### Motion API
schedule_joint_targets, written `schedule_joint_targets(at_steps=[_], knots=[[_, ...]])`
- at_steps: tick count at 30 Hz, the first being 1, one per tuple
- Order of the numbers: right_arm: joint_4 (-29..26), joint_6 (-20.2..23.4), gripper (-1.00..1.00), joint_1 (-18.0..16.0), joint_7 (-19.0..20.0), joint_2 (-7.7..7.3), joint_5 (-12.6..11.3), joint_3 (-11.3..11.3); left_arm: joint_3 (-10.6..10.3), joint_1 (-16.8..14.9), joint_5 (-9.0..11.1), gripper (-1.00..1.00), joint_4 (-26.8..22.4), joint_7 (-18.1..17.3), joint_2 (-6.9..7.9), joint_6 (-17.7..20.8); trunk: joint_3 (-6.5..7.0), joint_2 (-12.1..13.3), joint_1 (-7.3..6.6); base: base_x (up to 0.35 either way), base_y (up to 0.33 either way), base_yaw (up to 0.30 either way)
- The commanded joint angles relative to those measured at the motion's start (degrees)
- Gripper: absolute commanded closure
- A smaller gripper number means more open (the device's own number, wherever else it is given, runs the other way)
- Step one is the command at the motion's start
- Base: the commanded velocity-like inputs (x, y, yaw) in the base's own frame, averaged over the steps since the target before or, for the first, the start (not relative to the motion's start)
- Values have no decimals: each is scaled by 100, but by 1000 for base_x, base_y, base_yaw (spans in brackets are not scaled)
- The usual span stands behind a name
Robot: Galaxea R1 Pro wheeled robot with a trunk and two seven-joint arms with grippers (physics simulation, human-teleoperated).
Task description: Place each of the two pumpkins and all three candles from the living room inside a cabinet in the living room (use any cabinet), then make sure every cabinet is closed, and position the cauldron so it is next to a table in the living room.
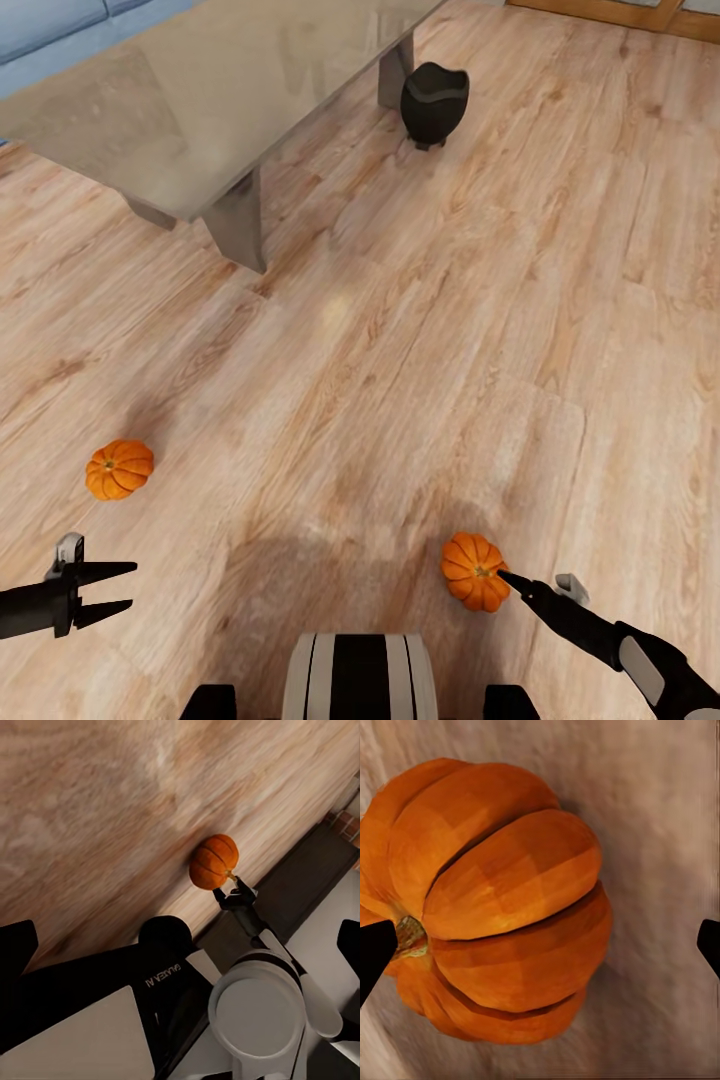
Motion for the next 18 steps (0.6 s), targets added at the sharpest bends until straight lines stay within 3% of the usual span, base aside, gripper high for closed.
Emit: schedule_joint_targets(at_steps=[1,9,18], knots=[[-3,-1,-100,0,0,3,-1,0,0,0,1,-100,0,0,1,-1,-23,-2,2,0,0,0],[-9,-6,-100,0,5,68,3,0,5,0,1,-100,0,0,1,-5,-134,-8,15,0,0,0],[-95,-6,-100,0,5,112,6,0,9,0,1,-100,0,0,2,-4,-134,-8,15,20,12,0]])
